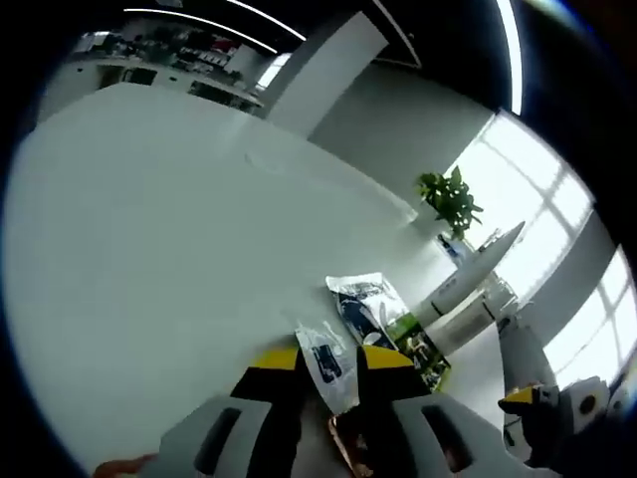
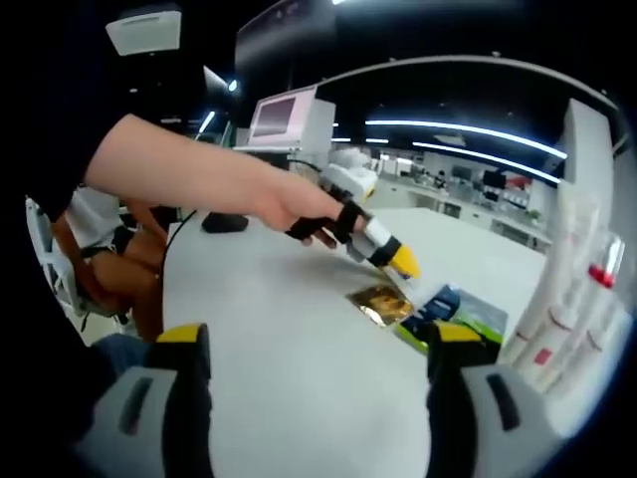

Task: Arrange the skincare products in the storage area until every visible bottle or jar stands upright without overlapping.

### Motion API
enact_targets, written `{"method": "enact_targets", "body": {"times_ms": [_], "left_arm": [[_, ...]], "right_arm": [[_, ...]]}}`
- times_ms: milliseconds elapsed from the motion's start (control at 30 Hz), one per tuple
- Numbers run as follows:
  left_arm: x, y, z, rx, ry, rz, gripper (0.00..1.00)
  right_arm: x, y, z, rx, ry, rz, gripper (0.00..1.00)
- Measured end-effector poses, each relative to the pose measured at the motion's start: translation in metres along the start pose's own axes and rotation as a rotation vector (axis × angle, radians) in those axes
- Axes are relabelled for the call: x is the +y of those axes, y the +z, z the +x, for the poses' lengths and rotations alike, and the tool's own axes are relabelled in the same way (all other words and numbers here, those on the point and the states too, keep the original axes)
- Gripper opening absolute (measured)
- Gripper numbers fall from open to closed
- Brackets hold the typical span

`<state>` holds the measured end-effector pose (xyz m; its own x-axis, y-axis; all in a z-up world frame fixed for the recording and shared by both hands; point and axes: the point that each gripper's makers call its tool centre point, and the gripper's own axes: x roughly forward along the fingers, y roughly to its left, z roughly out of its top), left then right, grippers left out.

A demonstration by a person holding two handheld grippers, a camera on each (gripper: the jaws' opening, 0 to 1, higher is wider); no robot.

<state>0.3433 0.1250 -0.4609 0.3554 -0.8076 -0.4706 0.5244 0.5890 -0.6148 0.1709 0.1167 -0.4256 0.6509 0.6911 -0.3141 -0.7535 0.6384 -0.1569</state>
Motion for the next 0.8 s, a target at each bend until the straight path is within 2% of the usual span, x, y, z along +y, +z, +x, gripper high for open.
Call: {"method": "enact_targets", "body": {"times_ms": [133, 233, 367, 700, 800], "left_arm": [[-0.003, 0.003, -0.002, -0.001, 0.013, 0.03, 0.23], [-0.002, 0.003, -0.004, 0.017, 0.044, 0.086, 0.25], [-0.003, 0.007, -0.009, 0.012, 0.068, 0.134, 0.24], [0.015, 0.012, -0.026, -0.011, 0.107, 0.118, 0.23], [0.013, 0.01, -0.023, -0.004, 0.101, 0.128, 0.22]], "right_arm": [[0.001, 0.0, -0.001, 0.003, -0.001, -0.003, 0.9], [0.002, 0.001, -0.001, 0.002, 0.003, -0.005, 0.89], [0.005, 0.002, -0.001, 0.003, 0.009, -0.01, 0.88], [0.013, 0.006, -0.002, 0.003, 0.021, -0.028, 0.88], [0.015, 0.004, -0.002, 0.011, 0.025, -0.03, 0.87]]}}
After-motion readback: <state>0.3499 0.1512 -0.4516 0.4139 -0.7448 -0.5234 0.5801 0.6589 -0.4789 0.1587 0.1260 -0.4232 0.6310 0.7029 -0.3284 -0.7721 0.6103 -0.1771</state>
